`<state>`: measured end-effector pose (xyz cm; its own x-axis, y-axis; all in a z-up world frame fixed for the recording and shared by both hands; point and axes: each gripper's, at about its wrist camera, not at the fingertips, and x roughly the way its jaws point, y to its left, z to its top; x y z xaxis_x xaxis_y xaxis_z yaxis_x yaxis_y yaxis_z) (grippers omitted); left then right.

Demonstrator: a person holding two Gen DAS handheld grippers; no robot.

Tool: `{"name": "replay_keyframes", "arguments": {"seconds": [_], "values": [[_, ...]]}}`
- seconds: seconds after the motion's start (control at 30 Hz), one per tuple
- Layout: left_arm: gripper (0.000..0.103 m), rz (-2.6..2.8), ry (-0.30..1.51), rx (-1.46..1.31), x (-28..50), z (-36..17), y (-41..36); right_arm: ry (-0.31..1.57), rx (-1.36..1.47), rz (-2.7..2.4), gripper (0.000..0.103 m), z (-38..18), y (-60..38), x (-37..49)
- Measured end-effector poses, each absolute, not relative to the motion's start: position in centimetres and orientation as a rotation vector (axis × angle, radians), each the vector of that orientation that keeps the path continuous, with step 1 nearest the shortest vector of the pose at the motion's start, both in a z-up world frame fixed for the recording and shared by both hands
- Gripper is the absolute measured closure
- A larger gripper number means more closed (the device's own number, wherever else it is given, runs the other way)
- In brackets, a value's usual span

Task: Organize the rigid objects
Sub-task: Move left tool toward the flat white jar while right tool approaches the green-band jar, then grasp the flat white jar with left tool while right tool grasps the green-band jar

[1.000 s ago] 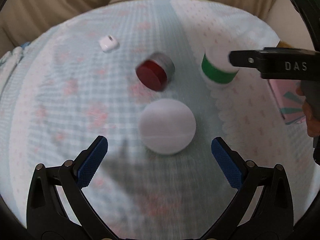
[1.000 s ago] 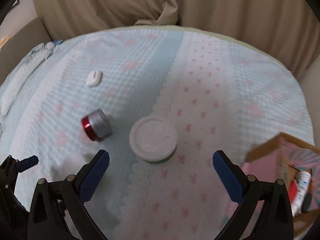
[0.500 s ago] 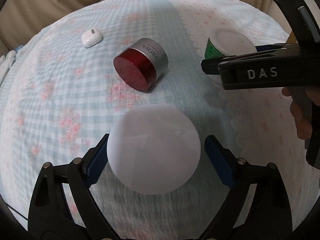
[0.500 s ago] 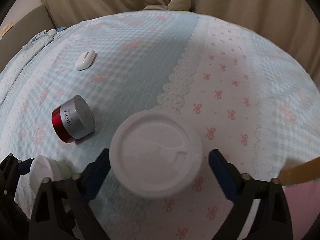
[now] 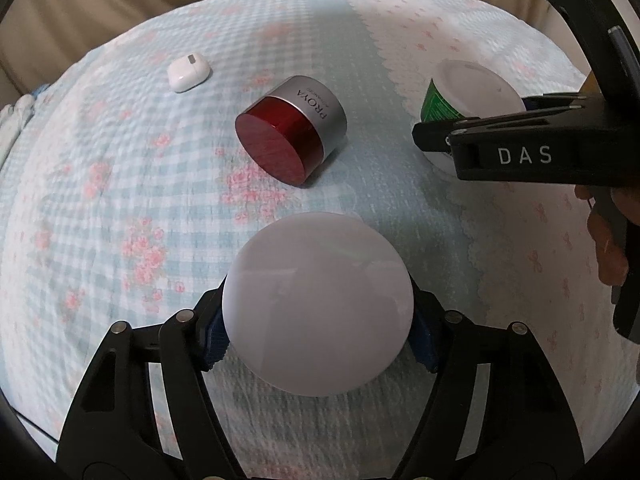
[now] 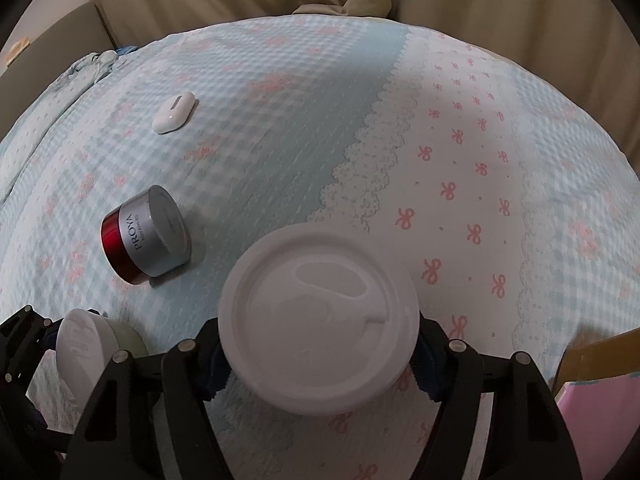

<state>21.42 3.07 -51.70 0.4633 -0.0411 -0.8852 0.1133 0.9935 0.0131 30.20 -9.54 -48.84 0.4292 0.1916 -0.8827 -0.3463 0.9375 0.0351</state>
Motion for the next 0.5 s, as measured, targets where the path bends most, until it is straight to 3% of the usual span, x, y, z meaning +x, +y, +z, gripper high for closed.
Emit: {"name": "replay_keyframes", "arguments": {"seconds": [0.5], "values": [[0.035,-0.073,1.039,0.079,20.5,-47.2,3.5,1.048,-0.137,0.330,0.035,-44.6,-10.1,29.0]]}}
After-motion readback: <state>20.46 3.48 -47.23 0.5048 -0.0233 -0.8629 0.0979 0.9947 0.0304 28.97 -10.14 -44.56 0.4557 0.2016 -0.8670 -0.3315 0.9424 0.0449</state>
